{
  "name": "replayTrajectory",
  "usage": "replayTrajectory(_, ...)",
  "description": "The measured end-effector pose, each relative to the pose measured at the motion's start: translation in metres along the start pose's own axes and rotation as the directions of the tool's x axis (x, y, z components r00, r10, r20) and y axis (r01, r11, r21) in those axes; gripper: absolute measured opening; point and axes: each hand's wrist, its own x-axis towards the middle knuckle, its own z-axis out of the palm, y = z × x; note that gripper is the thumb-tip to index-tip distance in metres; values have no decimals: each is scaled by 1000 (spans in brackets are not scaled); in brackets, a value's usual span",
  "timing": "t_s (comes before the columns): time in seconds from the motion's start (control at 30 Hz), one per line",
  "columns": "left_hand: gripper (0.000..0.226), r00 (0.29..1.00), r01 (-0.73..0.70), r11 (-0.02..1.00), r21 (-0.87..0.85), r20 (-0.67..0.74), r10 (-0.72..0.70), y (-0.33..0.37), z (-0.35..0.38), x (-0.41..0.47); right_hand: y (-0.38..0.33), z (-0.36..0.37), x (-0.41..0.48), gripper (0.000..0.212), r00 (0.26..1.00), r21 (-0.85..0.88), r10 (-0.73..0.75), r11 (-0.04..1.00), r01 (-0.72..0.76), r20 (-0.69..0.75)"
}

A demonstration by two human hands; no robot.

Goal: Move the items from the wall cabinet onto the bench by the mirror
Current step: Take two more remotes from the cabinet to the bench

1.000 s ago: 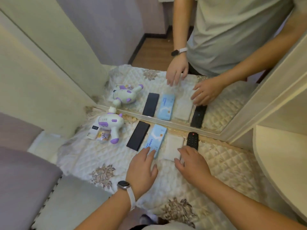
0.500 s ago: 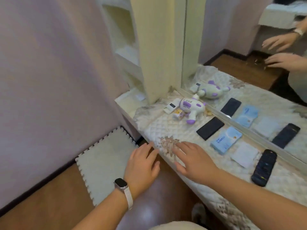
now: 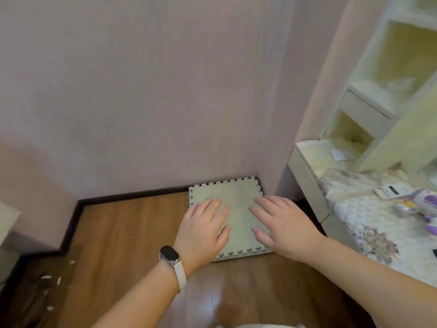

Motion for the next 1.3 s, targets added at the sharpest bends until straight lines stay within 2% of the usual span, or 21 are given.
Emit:
replayTrajectory(0.27, 42, 953, 297, 949, 106, -88, -289, -76, -63, -66, -83, 4, 103, 48, 954, 8, -292, 956, 293, -70)
replayTrajectory(0.5, 42, 875, 483, 855, 190, -110, -471, -124, -95, -101, -139, 12, 181, 49, 875, 84, -474, 872, 482, -98)
replayTrajectory(0.63, 42, 811, 582, 767, 269, -131, -569, -152, -112, -98, -159, 18, 237, 50, 803, 101, -581, 798, 594, -133)
replayTrajectory(0.83, 43, 728, 675, 636, 373, -200, -655, -199, -139, -78, -179, 13, 322, 49, 710, 123, -680, 701, 702, -179)
replayTrajectory(1.07, 43, 609, 778, 485, 400, -287, -740, -231, -161, -79, -209, 9, 404, 48, 593, 131, -763, 580, 804, -257)
replayTrajectory(1.3, 40, 552, 817, 369, 443, -417, -722, -266, -201, -111, -279, -3, 457, 53, 488, 137, -838, 468, 873, -245)
